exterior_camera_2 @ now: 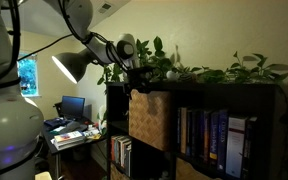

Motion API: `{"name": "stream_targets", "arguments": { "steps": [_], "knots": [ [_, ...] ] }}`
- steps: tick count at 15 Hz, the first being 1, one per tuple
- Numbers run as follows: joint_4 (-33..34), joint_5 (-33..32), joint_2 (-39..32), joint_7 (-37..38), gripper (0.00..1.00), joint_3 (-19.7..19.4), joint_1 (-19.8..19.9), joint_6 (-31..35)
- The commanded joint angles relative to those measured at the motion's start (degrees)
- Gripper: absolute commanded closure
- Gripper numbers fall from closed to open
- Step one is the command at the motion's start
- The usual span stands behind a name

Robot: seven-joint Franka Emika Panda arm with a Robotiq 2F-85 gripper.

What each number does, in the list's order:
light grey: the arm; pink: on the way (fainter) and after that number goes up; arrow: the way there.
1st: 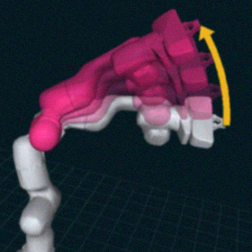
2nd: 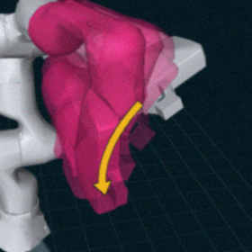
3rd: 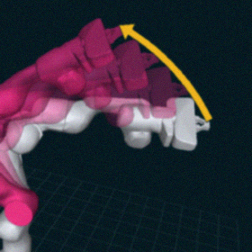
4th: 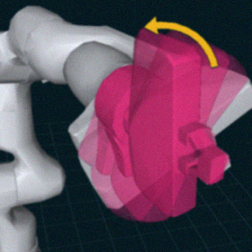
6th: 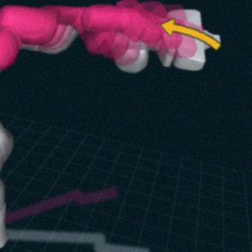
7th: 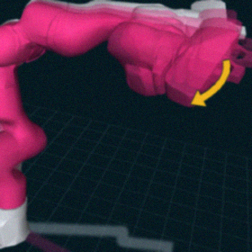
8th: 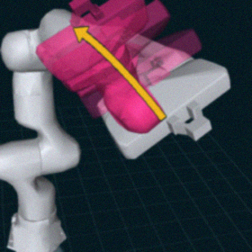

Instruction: Open the shelf drawer, pick up two objects from the top of the shelve, put them in the drawer and close it

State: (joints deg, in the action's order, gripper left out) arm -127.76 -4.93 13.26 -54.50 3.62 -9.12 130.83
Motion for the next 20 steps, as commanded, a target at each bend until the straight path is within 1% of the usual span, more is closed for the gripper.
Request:
{"name": "stream_targets", "arguments": {
  "steps": [1, 5, 7, 11, 15, 17, 20],
  "knots": [
    [-0.94, 3.08, 3.06, -3.53, 0.00, -0.83, -0.72, -10.41],
    [-0.48, 2.28, 4.55, -3.66, 0.00, -0.43, -0.40, -16.42],
    [-0.44, 1.88, 4.85, -2.91, 0.00, -0.37, -0.24, -16.71],
    [0.14, 3.04, 3.88, 1.16, 0.00, -0.53, 0.23, -8.11],
    [0.83, 4.50, 3.41, 5.12, 0.00, -0.79, 0.33, -1.90],
    [1.86, 4.16, 3.42, 8.96, 0.00, -0.62, 0.71, -2.14],
    [4.79, 3.21, 3.44, 15.15, 0.00, -0.62, 1.47, -5.56]
  ]
}}
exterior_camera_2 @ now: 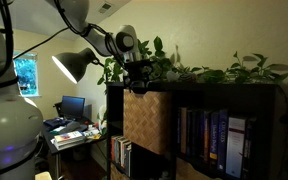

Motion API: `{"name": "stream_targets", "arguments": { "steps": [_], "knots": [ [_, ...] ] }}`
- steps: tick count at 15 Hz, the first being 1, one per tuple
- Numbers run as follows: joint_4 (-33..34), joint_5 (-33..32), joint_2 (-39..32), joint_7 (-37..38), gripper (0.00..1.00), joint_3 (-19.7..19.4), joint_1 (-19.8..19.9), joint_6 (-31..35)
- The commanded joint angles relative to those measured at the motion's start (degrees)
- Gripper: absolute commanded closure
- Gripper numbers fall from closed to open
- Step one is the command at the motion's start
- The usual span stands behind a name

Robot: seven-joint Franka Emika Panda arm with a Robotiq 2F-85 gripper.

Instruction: Open the shelf drawer, pick up two objects from the top of the shelve, put them in the drawer and close it

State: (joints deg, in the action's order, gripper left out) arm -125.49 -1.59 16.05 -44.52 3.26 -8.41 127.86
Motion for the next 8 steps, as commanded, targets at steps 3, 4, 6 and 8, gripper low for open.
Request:
{"name": "stream_targets", "arguments": {
  "steps": [3, 4, 6, 8],
  "knots": [
    [5.44, -1.05, 0.68, 10.93, 0.00, -0.43, 1.80, -4.26],
    [6.41, -1.26, 0.61, 12.56, 0.00, -0.57, 2.18, -4.19],
    [8.26, -2.12, 0.13, 16.05, 0.00, -0.80, 3.10, -3.55],
    [9.79, -3.10, -0.65, 19.42, 0.00, -1.25, 4.07, -1.90]
  ]
}}
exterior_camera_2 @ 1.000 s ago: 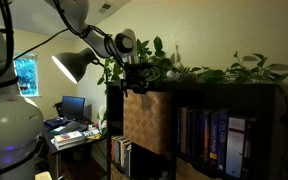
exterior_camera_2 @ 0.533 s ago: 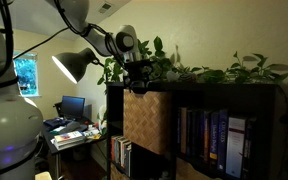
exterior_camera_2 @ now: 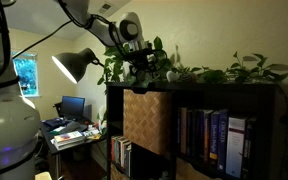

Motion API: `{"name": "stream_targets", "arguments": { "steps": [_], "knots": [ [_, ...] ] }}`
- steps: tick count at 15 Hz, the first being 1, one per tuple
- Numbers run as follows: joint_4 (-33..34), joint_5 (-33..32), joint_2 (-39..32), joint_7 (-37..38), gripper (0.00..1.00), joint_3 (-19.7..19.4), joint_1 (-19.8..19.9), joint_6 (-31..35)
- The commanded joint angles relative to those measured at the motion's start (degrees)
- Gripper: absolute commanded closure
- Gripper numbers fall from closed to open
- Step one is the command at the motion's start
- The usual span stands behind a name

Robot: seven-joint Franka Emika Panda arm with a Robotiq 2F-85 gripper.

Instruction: Open the shelf drawer, pick up two objects from the top of the shelve, put them in the drawer and close it

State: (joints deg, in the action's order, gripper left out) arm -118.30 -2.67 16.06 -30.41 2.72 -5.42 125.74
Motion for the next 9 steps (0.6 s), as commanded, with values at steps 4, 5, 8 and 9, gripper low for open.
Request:
{"name": "stream_targets", "arguments": {
  "steps": [4, 5, 8, 9],
  "knots": [
    [4.19, -5.55, -2.54, 7.76, 0.00, -1.43, 2.81, 6.53],
    [4.36, -6.44, -3.18, 8.26, 0.00, -1.55, 3.16, 8.83],
    [4.46, -8.78, -5.53, 10.43, 0.00, -1.70, 4.15, 15.97],
    [4.59, -9.35, -6.54, 10.94, 0.00, -1.82, 4.35, 17.93]
  ]
}}
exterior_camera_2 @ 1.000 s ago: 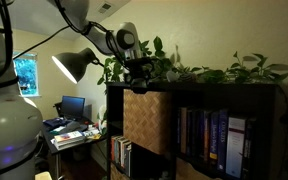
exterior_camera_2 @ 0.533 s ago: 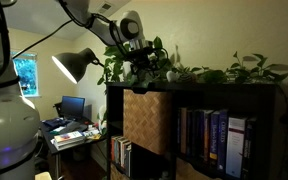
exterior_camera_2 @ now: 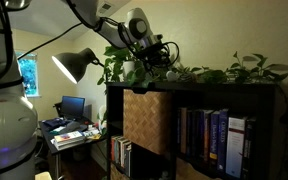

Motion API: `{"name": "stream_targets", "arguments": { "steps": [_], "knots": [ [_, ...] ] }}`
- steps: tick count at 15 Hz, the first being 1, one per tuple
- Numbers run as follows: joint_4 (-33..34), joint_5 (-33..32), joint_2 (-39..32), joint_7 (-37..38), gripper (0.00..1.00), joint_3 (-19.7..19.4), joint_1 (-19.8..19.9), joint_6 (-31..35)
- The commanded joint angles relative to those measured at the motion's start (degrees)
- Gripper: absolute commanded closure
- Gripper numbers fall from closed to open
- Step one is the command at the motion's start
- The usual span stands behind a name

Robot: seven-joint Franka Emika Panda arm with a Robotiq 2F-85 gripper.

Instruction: Open the shelf drawer, pick up two objects from the top of the shelve, put them in the drawer and close it

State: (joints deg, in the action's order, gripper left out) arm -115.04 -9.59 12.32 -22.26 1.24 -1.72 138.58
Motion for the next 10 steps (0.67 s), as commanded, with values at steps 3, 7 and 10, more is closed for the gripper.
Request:
{"name": "stream_targets", "arguments": {
  "steps": [3, 7, 10],
  "knots": [
    [1.53, -5.58, -5.14, 4.51, 0.00, -0.30, 1.57, 9.88],
    [1.44, -9.85, -7.43, 5.81, 0.00, -0.41, 2.32, 13.99],
    [1.67, -12.63, -8.59, 7.55, 0.02, -0.43, 2.62, 14.55]
  ]
}}
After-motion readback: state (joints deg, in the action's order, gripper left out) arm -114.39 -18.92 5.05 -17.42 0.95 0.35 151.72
